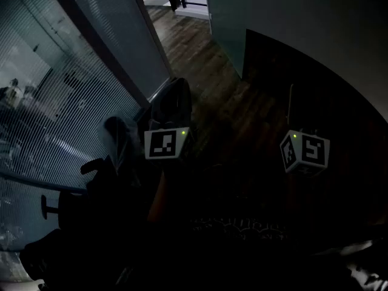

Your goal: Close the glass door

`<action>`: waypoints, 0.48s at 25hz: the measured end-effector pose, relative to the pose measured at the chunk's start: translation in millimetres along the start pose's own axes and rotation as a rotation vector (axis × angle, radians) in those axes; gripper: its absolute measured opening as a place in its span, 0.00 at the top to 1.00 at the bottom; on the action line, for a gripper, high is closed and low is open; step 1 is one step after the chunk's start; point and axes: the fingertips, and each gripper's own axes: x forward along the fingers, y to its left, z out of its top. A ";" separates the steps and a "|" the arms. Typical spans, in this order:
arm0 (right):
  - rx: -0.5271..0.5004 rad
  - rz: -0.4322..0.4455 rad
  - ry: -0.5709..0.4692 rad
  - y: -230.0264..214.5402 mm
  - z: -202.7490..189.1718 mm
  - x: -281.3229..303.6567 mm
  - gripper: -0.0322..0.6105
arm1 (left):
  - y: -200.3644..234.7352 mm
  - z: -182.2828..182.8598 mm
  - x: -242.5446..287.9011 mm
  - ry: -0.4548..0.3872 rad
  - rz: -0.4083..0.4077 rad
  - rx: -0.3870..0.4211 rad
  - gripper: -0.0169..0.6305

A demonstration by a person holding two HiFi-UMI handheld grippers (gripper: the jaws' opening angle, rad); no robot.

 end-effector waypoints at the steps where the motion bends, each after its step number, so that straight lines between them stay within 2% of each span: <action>1: -0.001 0.000 0.001 -0.7 0.9 1.1 0.95 | 0.5 0.8 0.8 0.001 0.000 0.001 0.97; 12: 0.000 0.000 0.007 -3.9 1.2 -4.5 0.95 | -2.4 2.8 -3.3 0.005 -0.009 0.006 0.97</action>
